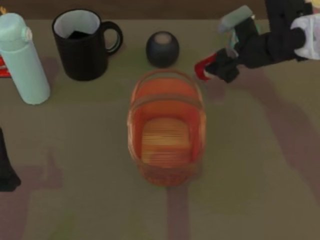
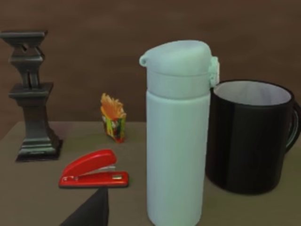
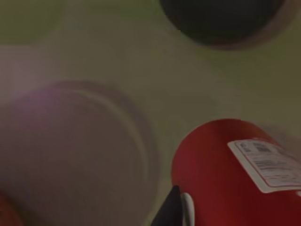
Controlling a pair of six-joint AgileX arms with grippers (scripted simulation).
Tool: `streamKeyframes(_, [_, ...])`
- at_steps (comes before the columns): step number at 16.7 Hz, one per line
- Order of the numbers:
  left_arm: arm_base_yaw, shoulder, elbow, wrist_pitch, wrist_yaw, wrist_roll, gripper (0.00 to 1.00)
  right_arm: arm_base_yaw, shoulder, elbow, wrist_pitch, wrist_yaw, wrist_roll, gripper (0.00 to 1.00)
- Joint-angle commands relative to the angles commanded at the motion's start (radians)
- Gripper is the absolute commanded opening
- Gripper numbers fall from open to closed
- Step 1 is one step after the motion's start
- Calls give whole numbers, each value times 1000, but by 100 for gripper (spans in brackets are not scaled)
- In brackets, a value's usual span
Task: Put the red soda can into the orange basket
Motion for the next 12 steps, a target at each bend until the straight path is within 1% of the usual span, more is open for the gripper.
streamKeyframes(4, [0, 0, 0, 0, 0, 0, 100, 35, -33, -110, 407, -235, 143, 0])
streamKeyframes(7, [0, 0, 0, 0, 0, 0, 100, 59, -72, -182, 679, -393, 234, 0])
streamKeyframes(9, [0, 0, 0, 0, 0, 0, 100, 72, -102, -219, 823, -480, 280, 0])
streamKeyframes(10, [0, 0, 0, 0, 0, 0, 100, 78, -116, -233, 880, -517, 298, 0])
streamKeyframes(12, [0, 0, 0, 0, 0, 0, 100, 86, -141, -252, 962, -572, 323, 0])
